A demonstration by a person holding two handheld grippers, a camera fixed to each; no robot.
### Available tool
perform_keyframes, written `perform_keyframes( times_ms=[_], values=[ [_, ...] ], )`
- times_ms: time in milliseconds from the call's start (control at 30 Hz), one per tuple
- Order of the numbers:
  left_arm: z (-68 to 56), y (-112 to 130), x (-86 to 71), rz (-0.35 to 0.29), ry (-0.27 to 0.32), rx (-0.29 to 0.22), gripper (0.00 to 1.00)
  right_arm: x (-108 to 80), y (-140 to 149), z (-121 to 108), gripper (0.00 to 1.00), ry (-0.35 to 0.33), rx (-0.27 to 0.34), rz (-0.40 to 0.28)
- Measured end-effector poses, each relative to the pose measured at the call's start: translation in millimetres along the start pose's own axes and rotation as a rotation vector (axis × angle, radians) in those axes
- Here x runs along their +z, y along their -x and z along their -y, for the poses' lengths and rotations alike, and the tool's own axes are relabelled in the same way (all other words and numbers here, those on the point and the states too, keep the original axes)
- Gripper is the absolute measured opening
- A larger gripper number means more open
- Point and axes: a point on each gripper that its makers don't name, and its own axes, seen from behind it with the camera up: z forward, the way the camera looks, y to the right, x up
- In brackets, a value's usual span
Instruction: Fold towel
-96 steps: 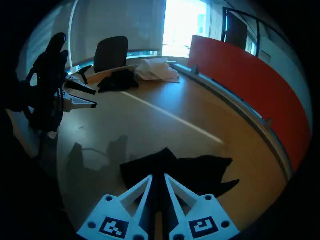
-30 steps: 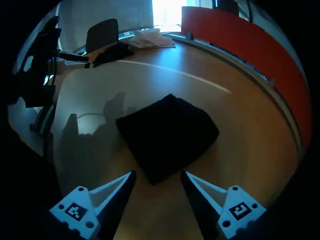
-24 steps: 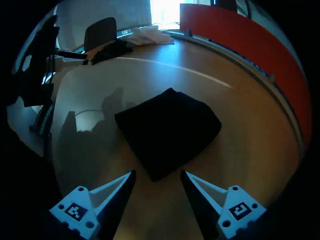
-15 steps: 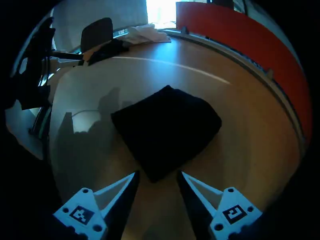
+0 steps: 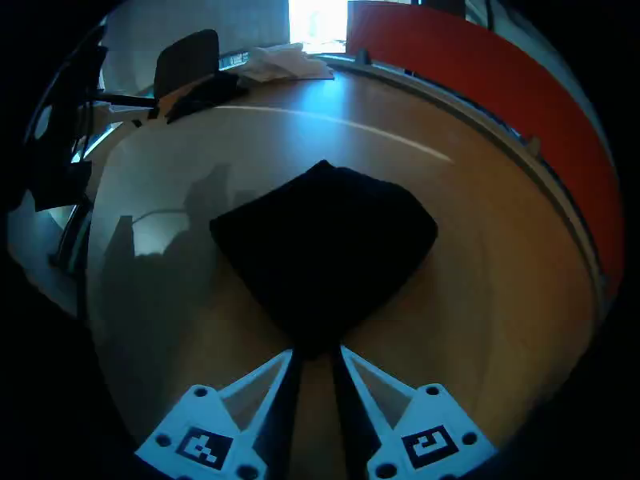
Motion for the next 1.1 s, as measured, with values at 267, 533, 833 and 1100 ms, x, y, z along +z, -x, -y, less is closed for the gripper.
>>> perform_keyframes(
  times_ms=[267,533,833,1100],
  values=[
    [-2.3,0,2.0,0.002,0.003,0.002,0.94,1.1,3,-15,0.15,0.038,0.014,0.003],
    [-2.5,1,1.2,0.001,0.002,0.001,0.94,-1.1,2,-20,0.07,0.051,0.021,-0.005],
    [0.0,1,-0.8,0.001,-0.003,0.003,0.94,-7.3,-9,-24,0.07,0.055,0.039,-0.039],
    [-0.4,1,-2.0,-0.001,0.005,0.005,0.94,-26.0,-44,-32,0.07,0.066,0.048,-0.116]
  ],
)
